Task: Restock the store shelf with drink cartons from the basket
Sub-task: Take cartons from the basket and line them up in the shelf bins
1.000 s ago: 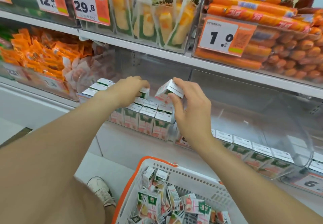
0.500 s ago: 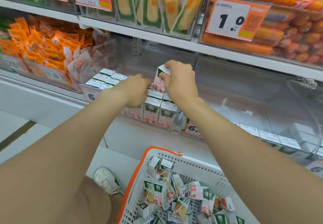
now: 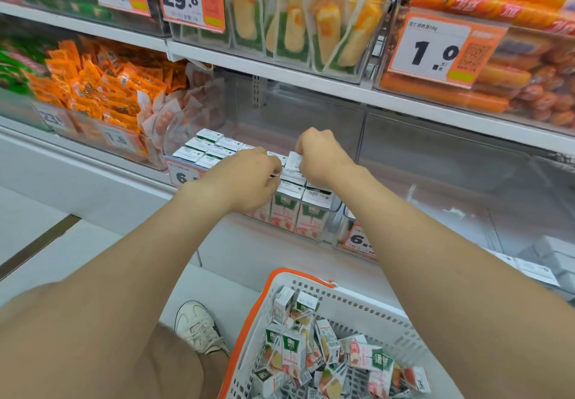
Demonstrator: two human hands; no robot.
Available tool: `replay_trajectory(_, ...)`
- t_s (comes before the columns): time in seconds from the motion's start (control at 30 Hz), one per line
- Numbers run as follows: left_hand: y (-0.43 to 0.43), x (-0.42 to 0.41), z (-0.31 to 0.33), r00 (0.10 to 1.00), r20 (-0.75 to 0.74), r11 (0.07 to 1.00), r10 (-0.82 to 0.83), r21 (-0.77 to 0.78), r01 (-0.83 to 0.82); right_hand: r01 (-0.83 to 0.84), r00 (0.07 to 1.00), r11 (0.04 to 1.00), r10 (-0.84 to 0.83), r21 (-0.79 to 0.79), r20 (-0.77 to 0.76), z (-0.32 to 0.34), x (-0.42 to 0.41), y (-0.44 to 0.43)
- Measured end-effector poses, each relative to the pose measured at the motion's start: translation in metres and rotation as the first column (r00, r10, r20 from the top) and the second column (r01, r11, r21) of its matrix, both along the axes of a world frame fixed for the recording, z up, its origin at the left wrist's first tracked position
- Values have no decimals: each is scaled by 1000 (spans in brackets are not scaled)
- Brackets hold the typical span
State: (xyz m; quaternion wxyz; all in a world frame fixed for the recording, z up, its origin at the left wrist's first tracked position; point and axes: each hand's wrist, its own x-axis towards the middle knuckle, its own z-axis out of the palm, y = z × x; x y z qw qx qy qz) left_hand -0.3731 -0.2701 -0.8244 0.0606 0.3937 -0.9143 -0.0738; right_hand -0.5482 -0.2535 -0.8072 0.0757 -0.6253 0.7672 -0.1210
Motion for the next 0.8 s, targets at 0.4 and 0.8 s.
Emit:
replay_trajectory(0.4, -2, 0, -9, 1000, -17, 1000, 9, -4, -9, 142, 944, 989, -146, 32, 295, -9, -14, -16)
replay_trajectory(0.8, -17, -7, -9, 994, 110, 1000, -4, 18, 2, -69, 993, 978, 86, 196, -78, 12, -15, -14)
